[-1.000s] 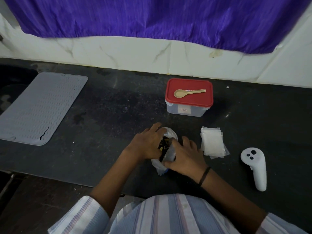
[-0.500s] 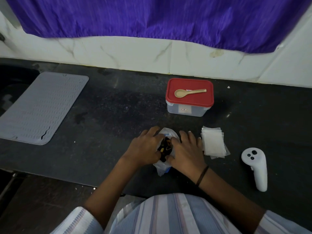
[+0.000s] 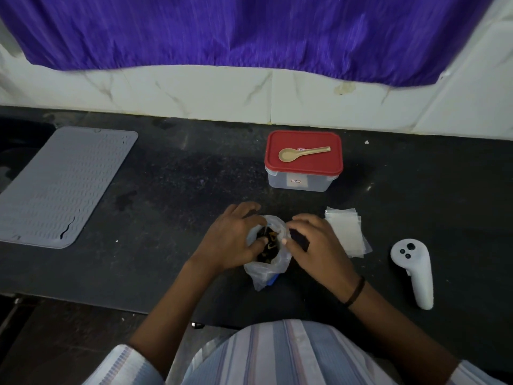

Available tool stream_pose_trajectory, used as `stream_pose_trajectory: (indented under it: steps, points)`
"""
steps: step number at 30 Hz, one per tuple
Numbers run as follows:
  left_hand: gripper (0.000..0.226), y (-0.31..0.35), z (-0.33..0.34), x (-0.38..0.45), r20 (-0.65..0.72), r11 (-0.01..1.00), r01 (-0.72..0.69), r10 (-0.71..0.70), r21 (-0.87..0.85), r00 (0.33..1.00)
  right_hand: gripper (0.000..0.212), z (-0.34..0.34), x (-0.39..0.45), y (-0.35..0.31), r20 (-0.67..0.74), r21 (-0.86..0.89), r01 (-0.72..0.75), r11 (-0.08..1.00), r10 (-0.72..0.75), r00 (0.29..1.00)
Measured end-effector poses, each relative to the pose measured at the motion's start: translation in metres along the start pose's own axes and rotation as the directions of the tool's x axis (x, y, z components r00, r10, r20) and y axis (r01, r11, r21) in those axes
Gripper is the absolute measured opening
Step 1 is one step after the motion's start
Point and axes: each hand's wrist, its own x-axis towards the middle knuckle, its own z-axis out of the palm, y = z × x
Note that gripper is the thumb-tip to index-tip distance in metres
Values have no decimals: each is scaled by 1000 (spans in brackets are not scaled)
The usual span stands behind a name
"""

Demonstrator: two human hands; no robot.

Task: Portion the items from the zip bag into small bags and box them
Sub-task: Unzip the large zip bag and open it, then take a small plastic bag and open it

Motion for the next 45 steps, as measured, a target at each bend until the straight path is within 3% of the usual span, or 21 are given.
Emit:
stream_pose_trajectory:
  steps: [4,9,16,20,26,30,33,42,45]
  points:
    - [20,18,4,26,-126,985,-129,114,-115,985,22,-17,5,36,-150,-24,-164,986,159,976]
    - [10,61,25,72,-107,948,-123,95,-294,990,12,-35,3,94,-236,-152,-320,935,280,931]
    - [19,95,67,116,146,958,77,-38,-277,989,24,-32,-2,108,-52,-145,-273,951,268,962]
    - [23,100,84,127,191,970,124,-83,-210,978,19,-20,1,109,66,-284,-221,933,249,966]
    - [22,96,96,133,195,980,121,-89,-161,977,23,-6,-2,106,-81,-264,-264,928,251,965]
    - [23,95,99,134,189,986,114,-89,-125,978,38,-6,2,109,-34,-217,-280,935,279,960]
    - [20,94,102,135,177,988,113,-93,-108,980,31,-9,8,110,-15,-150,-318,936,320,947]
    - [8,99,103,137,195,986,130,-109,-101,975,20,-10,9,115,-12,-242,-291,926,297,955]
    - [15,100,101,138,216,979,136,-101,-153,971,21,-9,5,116,-34,-225,-288,931,288,957]
